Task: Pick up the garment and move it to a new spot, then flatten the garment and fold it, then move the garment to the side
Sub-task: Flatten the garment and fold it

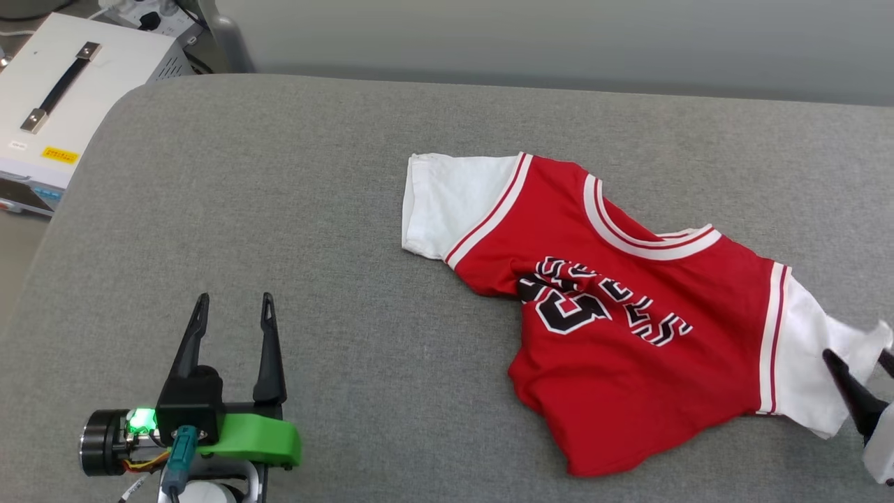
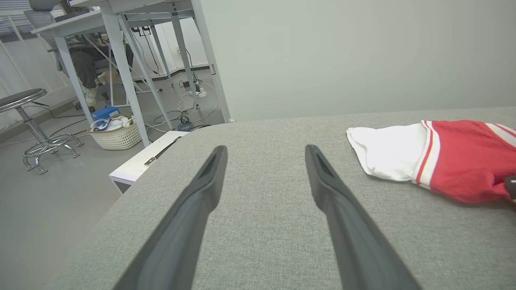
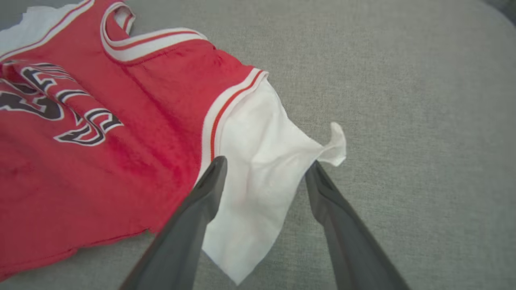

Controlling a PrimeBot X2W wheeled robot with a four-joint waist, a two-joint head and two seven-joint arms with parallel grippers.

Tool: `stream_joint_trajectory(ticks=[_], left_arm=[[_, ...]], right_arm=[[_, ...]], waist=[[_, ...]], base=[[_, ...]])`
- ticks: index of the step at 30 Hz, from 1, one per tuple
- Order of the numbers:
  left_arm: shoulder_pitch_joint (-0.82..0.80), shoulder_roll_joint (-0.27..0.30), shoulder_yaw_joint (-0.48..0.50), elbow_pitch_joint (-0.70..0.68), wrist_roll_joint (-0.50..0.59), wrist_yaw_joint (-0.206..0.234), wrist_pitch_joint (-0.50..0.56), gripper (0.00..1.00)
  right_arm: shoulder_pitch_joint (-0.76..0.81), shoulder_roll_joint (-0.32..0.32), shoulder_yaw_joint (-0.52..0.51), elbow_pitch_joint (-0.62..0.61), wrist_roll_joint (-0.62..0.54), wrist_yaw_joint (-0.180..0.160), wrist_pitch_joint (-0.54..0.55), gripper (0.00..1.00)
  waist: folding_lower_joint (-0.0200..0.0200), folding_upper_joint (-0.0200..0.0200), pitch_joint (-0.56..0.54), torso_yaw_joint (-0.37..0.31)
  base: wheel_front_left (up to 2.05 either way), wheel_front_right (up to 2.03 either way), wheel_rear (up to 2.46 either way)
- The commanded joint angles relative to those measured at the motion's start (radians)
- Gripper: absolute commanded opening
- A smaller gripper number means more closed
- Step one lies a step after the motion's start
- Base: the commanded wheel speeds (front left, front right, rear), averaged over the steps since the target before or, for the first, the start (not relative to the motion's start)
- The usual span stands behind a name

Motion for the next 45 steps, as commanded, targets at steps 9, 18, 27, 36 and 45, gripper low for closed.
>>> stream_joint_trajectory(ticks=[9,18,27,36,45], left_arm=[[-0.135,0.089,0.034,0.004,0.009,-0.088,-0.006,1.0],[-0.527,0.181,-0.02,0.17,-0.101,-0.258,0.112,1.0],[-0.917,0.309,-0.381,0.334,-0.506,-0.274,0.644,1.0],[-1.181,0.374,-0.644,0.465,-0.728,-0.274,0.985,1.0],[-1.299,0.387,-0.795,0.607,-0.788,-0.274,1.037,1.0]], right_arm=[[0.068,0.179,-0.222,-0.255,-0.243,0.0,-0.112,1.0],[0.009,0.303,-0.219,-0.383,-0.36,0.0,-0.194,1.0],[-0.052,0.33,-0.168,-0.371,-0.389,0.0,-0.218,1.0],[-0.137,0.336,-0.124,-0.346,-0.394,0.0,-0.248,1.0],[-0.199,0.34,-0.105,-0.308,-0.392,0.0,-0.283,1.0]], waist=[[0.0,-0.0001,-0.007,-0.063],[0.0,-0.0001,0.083,-0.113],[0.0,-0.0001,0.21,-0.167],[0.0,-0.0001,0.332,-0.224],[0.0,-0.0001,0.415,-0.264]], base=[[0.0,0.0,0.0],[0.0,0.0,0.0],[0.0,0.0,0.0],[0.0,0.0,0.0],[0.0,0.0,0.0]])
